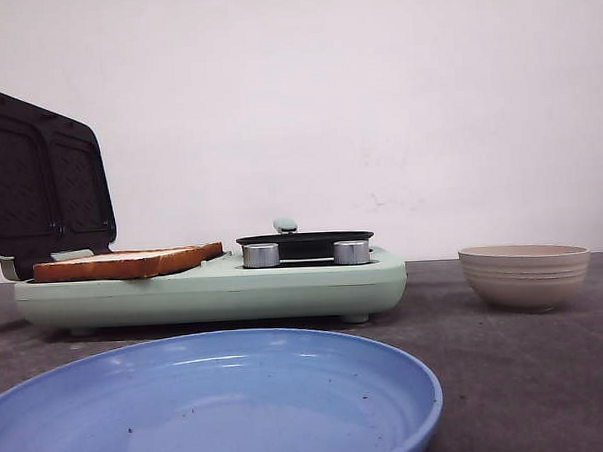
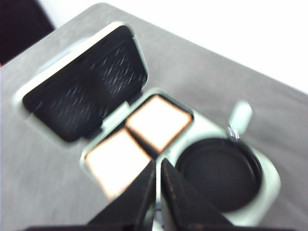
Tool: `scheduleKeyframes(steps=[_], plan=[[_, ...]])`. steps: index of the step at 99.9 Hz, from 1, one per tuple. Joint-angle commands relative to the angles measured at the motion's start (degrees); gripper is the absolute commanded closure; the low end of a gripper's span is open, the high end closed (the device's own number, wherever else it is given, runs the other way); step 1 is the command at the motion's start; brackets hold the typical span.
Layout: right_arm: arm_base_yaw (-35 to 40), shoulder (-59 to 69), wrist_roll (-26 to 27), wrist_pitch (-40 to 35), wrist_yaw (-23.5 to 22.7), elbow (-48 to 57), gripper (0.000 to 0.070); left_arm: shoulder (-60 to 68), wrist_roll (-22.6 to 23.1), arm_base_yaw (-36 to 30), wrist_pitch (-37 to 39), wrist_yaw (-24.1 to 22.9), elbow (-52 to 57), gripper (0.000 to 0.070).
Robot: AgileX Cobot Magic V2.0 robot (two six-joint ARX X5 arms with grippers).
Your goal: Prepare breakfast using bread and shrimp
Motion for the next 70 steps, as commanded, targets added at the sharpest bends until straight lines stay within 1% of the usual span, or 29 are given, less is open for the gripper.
scheduleKeyframes(steps=[1, 8, 31, 36, 44, 56, 70], plan=[[0.07, -1.2, -0.9, -3.96, 1.44, 1.66, 0.0696, 0.46, 0.9, -0.26, 1.55, -0.37, 0.61, 0.0697], [0.44, -4.57, -0.9, -6.51, 2.56, 1.64, 0.0696, 0.61, 0.9, -0.26, 2.05, -0.42, 0.61, 0.0697], [2.25, -15.15, -1.97, -6.67, 2.73, 1.62, 0.0696, 1.14, 0.9, -0.96, 2.86, -0.35, 0.59, 0.0697], [2.93, -16.63, -3.08, -6.69, 2.75, 1.51, 0.0696, 1.29, 0.9, -1.07, 2.84, -0.35, 0.59, 0.0697], [4.07, -18.69, -4.11, -6.69, 4.68, 0.55, 0.0696, 1.31, 0.85, -1.16, 2.84, -0.35, 0.59, 0.0697], [4.79, -20.2, -4.44, -6.43, 8.59, -2.34, 0.0696, 1.29, 0.83, -1.18, 2.84, -0.35, 0.59, 0.0697], [4.76, -20.61, -4.48, -4.31, 8.74, -9.11, 0.0696, 1.29, 0.81, -1.18, 2.82, -0.35, 0.59, 0.0697]])
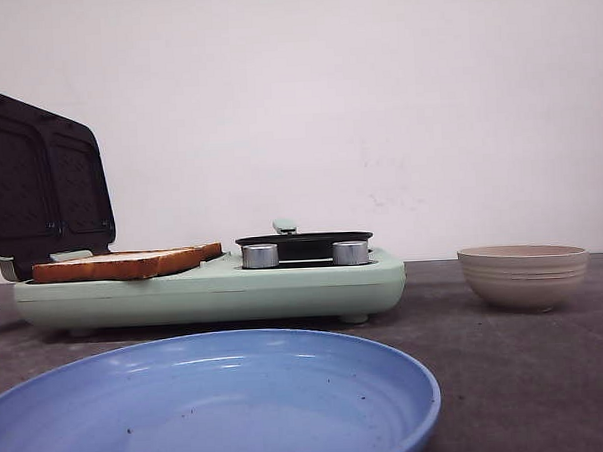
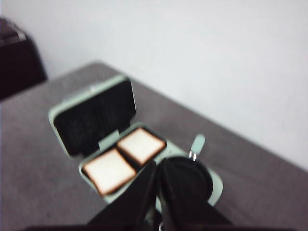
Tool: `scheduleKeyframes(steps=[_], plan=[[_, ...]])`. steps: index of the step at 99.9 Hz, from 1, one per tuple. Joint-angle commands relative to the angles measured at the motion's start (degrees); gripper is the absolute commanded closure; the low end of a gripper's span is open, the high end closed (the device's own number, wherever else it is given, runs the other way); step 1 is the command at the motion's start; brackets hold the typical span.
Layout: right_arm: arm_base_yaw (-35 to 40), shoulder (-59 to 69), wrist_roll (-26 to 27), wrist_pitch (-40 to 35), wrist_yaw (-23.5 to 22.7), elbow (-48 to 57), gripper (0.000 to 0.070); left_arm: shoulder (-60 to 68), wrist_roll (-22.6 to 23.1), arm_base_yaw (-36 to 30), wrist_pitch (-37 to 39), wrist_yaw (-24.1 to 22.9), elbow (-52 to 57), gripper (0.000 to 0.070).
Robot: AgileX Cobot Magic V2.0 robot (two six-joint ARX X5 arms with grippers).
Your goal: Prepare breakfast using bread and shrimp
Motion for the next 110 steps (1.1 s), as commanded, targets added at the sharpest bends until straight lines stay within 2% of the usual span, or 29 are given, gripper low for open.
scheduleKeyframes(steps=[1, 13, 22, 30, 40, 46, 51, 60, 69, 92, 110], plan=[[0.44, 1.57, -0.59, -2.21, -0.09, -2.58, 0.0696, 0.52, 0.68, -0.37, 0.79, -0.15, 0.59, 0.0697], [0.63, -2.69, -1.42, -1.49, -0.76, -16.2, 0.0696, 0.52, 0.7, -0.37, 0.66, -0.15, 0.59, 0.0697], [0.9, -10.27, -1.42, 5.99, -0.9, -32.2, 0.0696, 0.52, 0.7, -0.37, 0.26, -0.15, 0.59, 0.0697], [0.87, -19.28, -1.42, 18.08, -2.51, -48.68, 0.0696, 0.5, 0.68, -0.35, -0.96, -0.15, 0.59, 0.0697], [0.81, -31.43, -1.05, 38.05, -3.13, -68.7, 0.0696, 0.52, 0.7, -0.35, -2.6, -0.15, 0.57, 0.0697], [0.74, -38.51, 1.95, 51.45, -2.93, -79.84, 0.0696, 0.52, 0.7, -0.35, -2.56, -0.15, 0.5, 0.0697], [0.52, -42.62, 4.37, 59.56, -2.38, -86.12, 0.0696, 0.63, 0.68, -0.35, -2.1, -0.15, 0.37, 0.0697], [0.11, -49.09, 8.5, 69.11, -0.09, -94.86, 0.0696, 1.42, 0.15, -0.35, -0.35, -0.22, -0.68, 0.0697], [0.13, -53.33, 10.93, 70.36, 0.92, -99.38, 0.0696, 2.73, -2.75, -0.35, 2.51, -0.98, -3.15, 0.0697], [0.11, -57.48, 11.43, 61.44, 0.98, -100.83, 0.0696, 10.51, -9.7, 0.52, 11.39, -3.21, -8.85, 0.0697], [0.13, -58.64, 11.41, 61.02, 0.87, -100.83, 0.0696, 19.65, -16.17, 5.84, 25.77, -2.64, -8.02, 0.0698]])
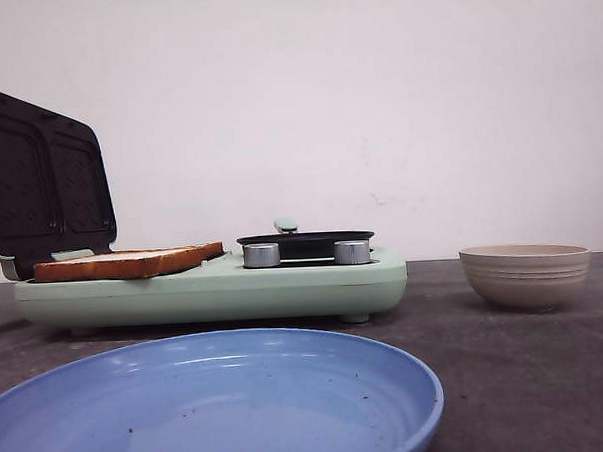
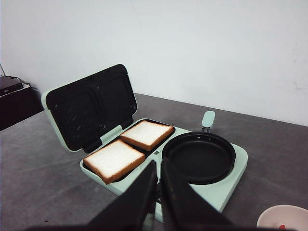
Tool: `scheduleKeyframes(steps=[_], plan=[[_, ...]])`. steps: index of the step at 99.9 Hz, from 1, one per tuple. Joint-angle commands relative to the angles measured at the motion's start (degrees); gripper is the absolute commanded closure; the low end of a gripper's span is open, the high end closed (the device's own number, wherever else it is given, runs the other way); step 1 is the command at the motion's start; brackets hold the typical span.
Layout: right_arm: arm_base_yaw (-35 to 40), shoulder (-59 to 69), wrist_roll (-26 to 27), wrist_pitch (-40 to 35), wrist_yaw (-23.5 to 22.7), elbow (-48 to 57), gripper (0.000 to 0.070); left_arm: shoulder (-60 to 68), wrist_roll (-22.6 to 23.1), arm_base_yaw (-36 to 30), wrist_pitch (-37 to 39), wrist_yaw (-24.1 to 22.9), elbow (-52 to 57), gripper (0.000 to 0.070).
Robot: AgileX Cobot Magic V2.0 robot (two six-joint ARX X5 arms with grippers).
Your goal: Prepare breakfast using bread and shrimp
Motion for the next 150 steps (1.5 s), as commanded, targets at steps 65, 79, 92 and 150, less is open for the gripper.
scheduleKeyframes(steps=[65, 79, 92, 150], plan=[[0.35, -0.98, 0.5, -7.28, -0.22, 0.85, 0.0696, 33.16, -9.11, 37.03, -18.62, 20.98, 30.51, 0.0382], [0.35, -1.64, 0.52, -8.81, -0.22, 0.83, 0.0696, 37.35, -12.48, 39.01, -22.64, 25.81, 30.51, 0.0235], [0.35, -2.12, 0.81, -9.75, -0.22, 0.83, 0.0696, 40.22, -14.69, 39.5, -21.57, 29.48, 30.51, 0.0236], [0.35, -2.38, 2.86, -11.15, 1.16, 0.83, 0.0696, 52.26, -24.72, 39.89, -12.79, 40.37, 30.51, 0.0317]])
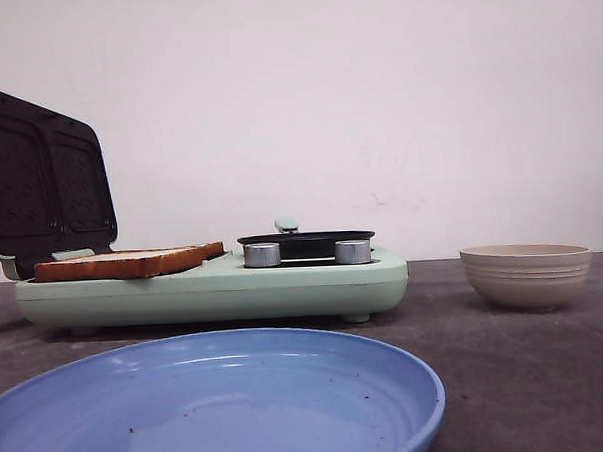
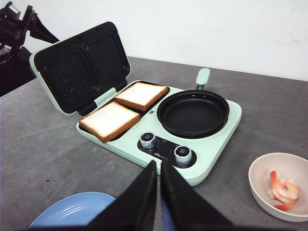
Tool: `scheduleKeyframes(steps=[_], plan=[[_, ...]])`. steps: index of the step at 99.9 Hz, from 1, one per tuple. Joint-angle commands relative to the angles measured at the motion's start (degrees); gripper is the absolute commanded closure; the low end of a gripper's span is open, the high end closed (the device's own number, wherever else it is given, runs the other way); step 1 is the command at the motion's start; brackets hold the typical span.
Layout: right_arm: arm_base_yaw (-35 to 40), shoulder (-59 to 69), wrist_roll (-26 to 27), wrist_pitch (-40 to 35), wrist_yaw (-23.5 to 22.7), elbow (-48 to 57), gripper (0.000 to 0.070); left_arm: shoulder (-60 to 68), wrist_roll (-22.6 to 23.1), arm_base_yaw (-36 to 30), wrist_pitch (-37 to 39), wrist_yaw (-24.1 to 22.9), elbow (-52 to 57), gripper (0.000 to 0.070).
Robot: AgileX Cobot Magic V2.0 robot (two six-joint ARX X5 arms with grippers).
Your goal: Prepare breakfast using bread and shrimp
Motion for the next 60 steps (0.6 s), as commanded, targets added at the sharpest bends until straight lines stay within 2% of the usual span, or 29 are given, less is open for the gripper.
scheduleKeyframes(steps=[1, 22, 36, 60], plan=[[0.35, 0.13, 1.03, 0.5, 0.7, 0.83, 0.0696, 1.9, -1.95, 0.13, 1.44, 1.51, 1.16, 0.0324], [0.35, 0.22, 1.03, 0.52, 1.79, 0.83, 0.0696, 2.71, -3.39, -0.59, 3.26, 4.74, 1.16, 0.0491], [0.33, 0.22, 0.98, 0.5, 3.54, 0.83, 0.0696, 2.71, -3.21, -0.68, 3.34, 6.49, 1.16, 0.07], [0.35, 0.26, 0.11, 0.5, 5.4, 0.83, 0.0696, 2.71, -2.91, -1.79, 4.55, 9.29, 1.16, 0.07]])
